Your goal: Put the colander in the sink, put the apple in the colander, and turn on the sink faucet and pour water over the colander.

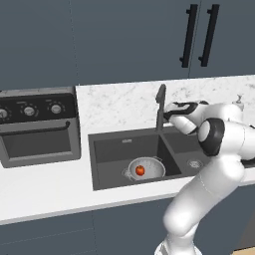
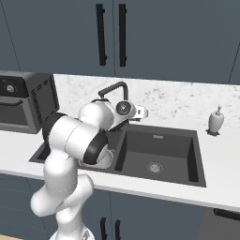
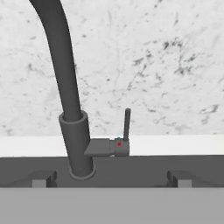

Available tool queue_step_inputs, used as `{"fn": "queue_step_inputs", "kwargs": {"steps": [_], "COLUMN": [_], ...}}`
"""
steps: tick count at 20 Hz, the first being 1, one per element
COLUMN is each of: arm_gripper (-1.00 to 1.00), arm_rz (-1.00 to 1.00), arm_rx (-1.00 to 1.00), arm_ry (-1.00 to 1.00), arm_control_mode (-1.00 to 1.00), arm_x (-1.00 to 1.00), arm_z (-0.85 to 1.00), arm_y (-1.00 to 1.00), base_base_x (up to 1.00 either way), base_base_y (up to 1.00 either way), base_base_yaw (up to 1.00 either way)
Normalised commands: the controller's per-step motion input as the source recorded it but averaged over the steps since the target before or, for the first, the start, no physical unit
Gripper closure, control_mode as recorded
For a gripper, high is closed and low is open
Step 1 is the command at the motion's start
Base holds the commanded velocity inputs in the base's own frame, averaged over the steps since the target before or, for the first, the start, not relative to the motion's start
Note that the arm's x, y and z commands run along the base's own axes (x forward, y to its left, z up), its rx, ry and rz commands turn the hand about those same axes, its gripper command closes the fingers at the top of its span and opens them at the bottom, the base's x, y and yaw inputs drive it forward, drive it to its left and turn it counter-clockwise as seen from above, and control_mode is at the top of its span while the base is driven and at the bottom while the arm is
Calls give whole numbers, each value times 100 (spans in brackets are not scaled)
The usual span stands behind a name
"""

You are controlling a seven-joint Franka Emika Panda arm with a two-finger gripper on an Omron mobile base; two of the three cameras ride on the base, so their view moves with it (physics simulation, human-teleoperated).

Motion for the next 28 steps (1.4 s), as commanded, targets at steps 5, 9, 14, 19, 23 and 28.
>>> {"fn": "queue_step_inputs", "kwargs": {"steps": [5,9,14,19,23,28], "arm_gripper": [-100,-100,-100,-100,-100,-100], "arm_rz": [0,0,0,0,0,0], "arm_rx": [0,0,0,0,0,0], "arm_ry": [-5,-12,-12,-6,-2,0], "arm_control_mode": [-100,-100,-100,-100,-100,-100], "arm_x": [20,6,4,0,0,14], "arm_z": [-23,-44,-41,-35,-20,0], "arm_y": [-13,-19,-21,-12,0,0], "base_base_x": [0,0,0,0,0,0], "base_base_y": [0,0,0,0,0,0], "base_base_yaw": [0,0,0,0,0,0]}}
